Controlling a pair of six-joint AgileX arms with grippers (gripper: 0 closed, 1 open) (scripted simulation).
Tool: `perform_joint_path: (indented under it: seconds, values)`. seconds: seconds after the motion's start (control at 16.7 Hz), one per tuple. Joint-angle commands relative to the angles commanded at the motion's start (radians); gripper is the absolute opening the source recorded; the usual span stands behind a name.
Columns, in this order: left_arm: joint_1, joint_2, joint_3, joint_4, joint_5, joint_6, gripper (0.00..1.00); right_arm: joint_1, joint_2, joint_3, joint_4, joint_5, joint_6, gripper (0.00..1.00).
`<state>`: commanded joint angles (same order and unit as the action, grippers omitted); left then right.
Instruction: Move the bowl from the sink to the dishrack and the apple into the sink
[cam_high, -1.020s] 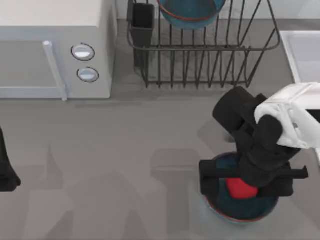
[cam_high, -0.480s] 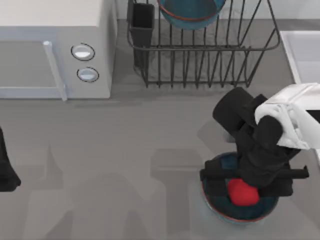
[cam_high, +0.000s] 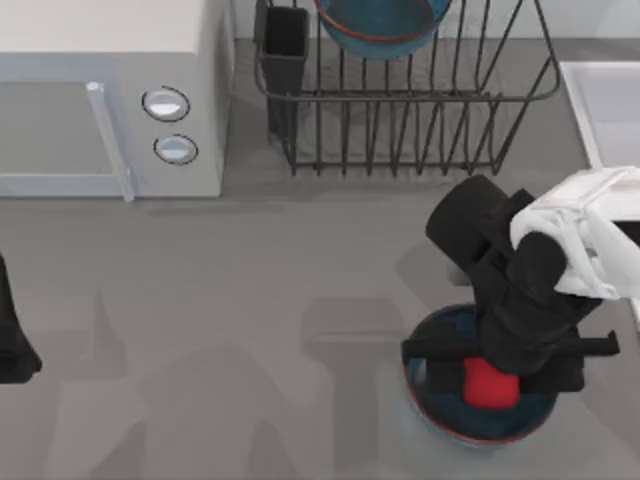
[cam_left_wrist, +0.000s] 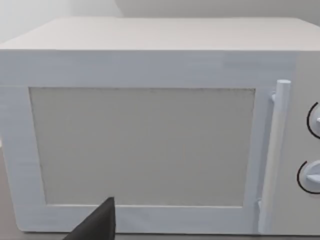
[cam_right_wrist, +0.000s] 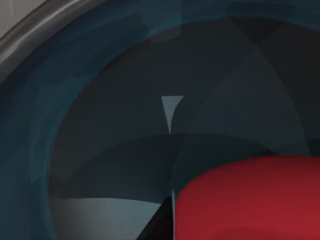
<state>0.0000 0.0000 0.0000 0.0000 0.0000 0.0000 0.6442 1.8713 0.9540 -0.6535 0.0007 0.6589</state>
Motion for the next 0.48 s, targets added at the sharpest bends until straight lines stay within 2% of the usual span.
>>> perform_joint_path:
  seconds: [0.48]
  values:
    - [0.0,0.0,0.0,0.0,0.0,0.0,1.0,0.0,0.0,0.0,0.0,0.0,0.0,0.0]
